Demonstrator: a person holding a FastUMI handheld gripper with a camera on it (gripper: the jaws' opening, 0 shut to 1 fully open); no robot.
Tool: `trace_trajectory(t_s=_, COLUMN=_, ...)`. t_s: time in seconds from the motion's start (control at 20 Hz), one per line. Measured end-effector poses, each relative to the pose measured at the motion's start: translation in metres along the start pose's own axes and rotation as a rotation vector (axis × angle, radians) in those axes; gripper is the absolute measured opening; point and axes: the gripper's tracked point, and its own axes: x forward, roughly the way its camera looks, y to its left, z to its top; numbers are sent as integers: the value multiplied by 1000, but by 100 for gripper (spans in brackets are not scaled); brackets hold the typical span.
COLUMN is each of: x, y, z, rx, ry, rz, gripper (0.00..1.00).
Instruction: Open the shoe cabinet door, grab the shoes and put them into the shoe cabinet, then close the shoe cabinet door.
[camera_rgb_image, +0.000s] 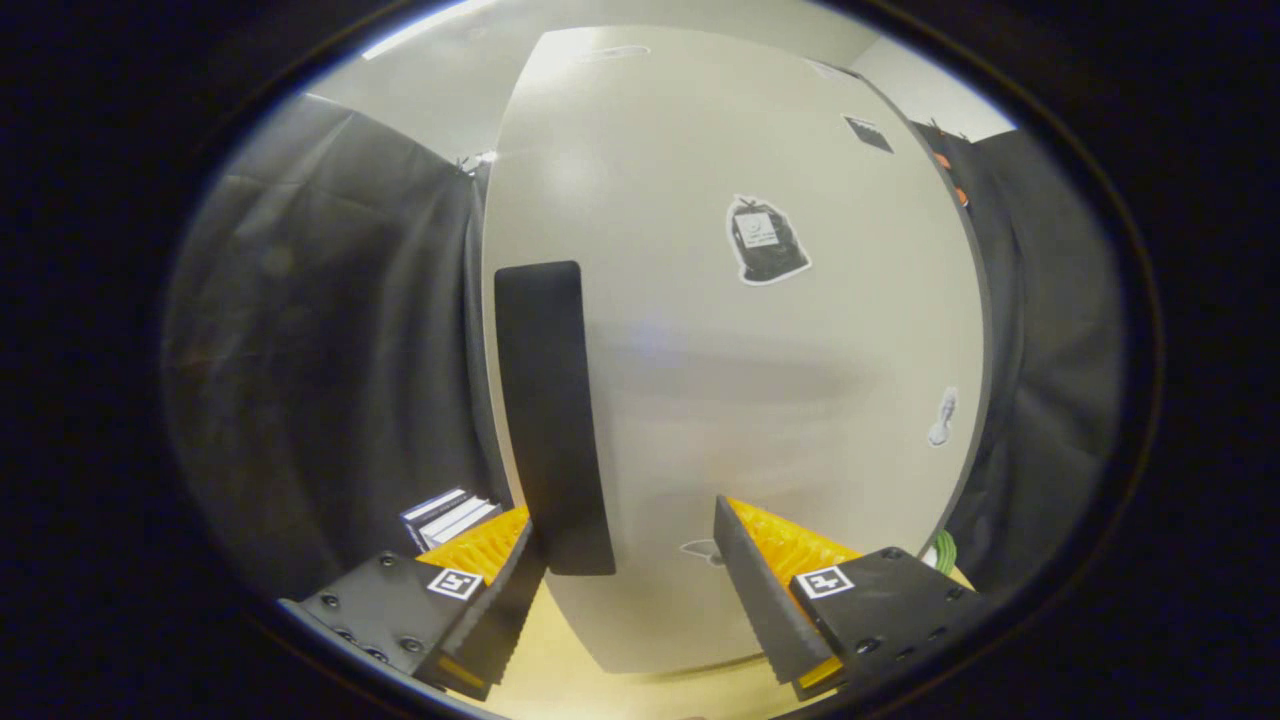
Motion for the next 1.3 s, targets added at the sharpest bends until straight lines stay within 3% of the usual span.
trace_trajectory(t_s=0.8, x=29, y=5, z=0, rx=-7, ry=-30, rz=-44, gripper=97)
trace_trajectory(t_s=1.3, x=7, y=11, z=8, rx=10, ry=-53, rz=14, gripper=97)
